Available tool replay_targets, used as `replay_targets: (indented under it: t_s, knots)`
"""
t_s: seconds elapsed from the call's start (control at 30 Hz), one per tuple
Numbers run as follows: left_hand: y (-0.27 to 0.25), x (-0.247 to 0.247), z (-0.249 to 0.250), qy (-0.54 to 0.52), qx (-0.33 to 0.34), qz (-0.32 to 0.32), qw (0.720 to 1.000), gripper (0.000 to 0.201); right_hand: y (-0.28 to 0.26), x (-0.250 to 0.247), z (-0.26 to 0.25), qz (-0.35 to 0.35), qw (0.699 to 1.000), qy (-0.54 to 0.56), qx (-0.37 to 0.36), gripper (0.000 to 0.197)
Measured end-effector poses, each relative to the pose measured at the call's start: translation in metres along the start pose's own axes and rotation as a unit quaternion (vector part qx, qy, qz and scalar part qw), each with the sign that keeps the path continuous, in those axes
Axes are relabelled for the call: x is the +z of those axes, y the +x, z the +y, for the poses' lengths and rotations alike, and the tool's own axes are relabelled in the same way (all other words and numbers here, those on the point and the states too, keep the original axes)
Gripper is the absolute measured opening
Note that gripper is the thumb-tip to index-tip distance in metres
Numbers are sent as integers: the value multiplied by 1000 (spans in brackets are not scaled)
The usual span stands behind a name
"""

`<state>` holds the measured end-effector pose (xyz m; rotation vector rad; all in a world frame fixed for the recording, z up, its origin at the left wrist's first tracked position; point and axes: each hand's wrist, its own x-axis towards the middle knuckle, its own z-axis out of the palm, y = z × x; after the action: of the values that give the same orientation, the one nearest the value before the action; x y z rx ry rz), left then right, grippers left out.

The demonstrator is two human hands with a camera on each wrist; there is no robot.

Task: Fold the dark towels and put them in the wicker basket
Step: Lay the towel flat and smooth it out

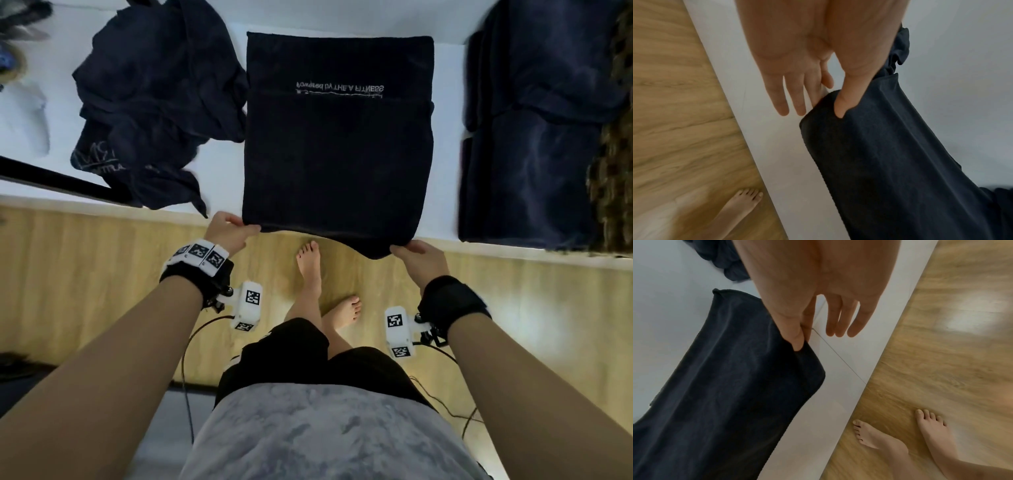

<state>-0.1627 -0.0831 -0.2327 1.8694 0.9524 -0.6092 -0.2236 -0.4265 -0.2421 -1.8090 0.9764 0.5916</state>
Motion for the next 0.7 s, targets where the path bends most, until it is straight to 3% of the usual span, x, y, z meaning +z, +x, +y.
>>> replay_targets:
  t_s: [0.07,0.17,0.23,0.37,0.47,0.57,0.7]
  knots:
    - [-3,5,-1,64,32,-10,997,32,-3,3,-3,-4,999,33,-6,8]
    - [-9,8,-4,142,69,21,987,34,-10,1,-10,-10,996,84,-3,13]
    - [-14,8,-6,140,71,39,987,31,-16,-4,-18,-24,990,140,4,14]
    - [-28,-2,-3,11,56,27,998,24,-29,-13,-32,-21,975,221,-4,14]
    - [-42,-12,7,-60,95,53,992,27,-37,-25,-43,3,977,206,-56,22]
    - [-52,-20,22,-153,145,51,976,23,-43,-35,-57,7,972,205,-110,17]
    - [-59,-29,49,-352,135,-21,926,12,-44,-44,-86,-15,956,276,-98,11]
